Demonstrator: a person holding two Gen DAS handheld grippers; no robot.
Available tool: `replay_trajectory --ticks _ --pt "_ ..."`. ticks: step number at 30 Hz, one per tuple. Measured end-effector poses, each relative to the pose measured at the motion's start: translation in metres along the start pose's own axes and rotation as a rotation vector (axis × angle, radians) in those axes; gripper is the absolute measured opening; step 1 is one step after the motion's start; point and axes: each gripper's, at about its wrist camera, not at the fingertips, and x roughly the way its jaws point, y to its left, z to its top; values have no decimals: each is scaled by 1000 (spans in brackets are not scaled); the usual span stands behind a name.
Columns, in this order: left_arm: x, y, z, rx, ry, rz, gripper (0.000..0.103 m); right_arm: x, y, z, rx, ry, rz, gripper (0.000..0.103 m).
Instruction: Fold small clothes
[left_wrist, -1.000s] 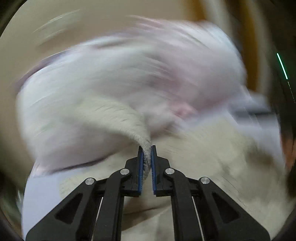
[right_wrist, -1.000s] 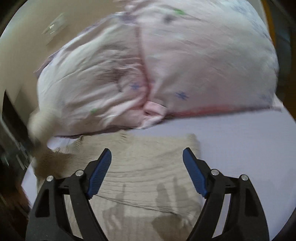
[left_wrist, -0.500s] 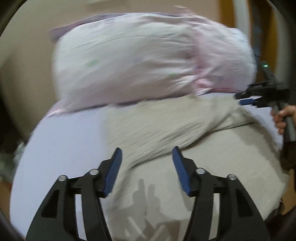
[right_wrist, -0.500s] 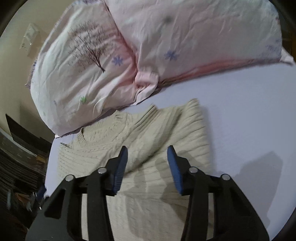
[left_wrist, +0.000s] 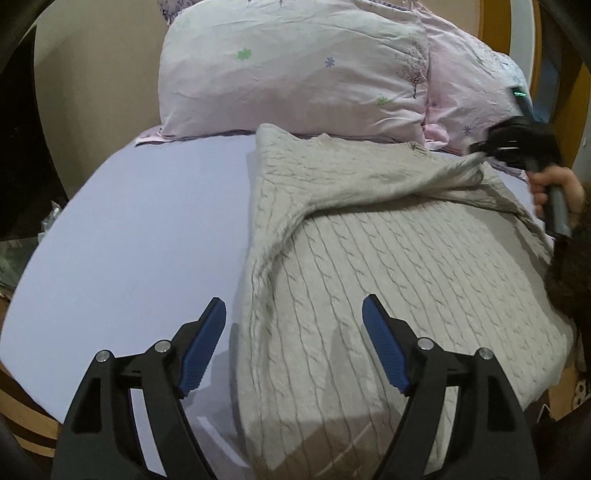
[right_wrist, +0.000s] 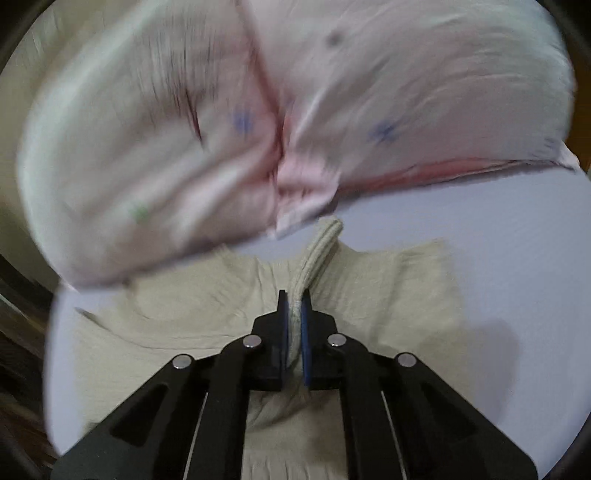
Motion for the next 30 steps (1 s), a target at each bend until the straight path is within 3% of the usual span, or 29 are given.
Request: replay_trajectory --ticks 2,4,6,8,12,14,17,20,22,23,24,26,30 --pt "-1 5 -4 -23 0 -50 77 -28 -33 -11 43 -6 9 7" --pt "-2 11 -9 -49 7 -105 77 -44 -60 -22 68 27 -9 18" --pt "-2 16 -16 -76 21 -166 77 -65 -91 -42 89 52 -35 37" --pt "-6 20 -24 -91 11 -208 77 -86 -115 -56 97 71 -33 46" --pt "-16 28 -37 -133 9 -353 70 -108 -152 -103 132 215 88 45" --pt "-22 30 -45 -146 9 -405 65 -122 -154 -122 129 223 152 44" --pt "-29 35 -57 -175 8 -473 58 -140 -157 -159 146 292 321 41" --pt "-34 41 -69 -229 4 -537 49 -153 -158 -182 131 316 405 40" --pt "-34 43 -75 -260 11 -563 41 -158 -157 -192 114 324 437 35" --pt "-34 43 -75 -263 18 -565 32 -156 -155 -197 104 353 450 24" --pt "-31 41 -76 -263 36 -566 15 -153 -152 -199 100 375 454 7" --pt "-26 36 -72 -264 70 -557 11 -149 -147 -198 108 383 490 7" --pt "-31 33 -46 -238 39 -566 9 -156 -138 -153 166 238 634 7"
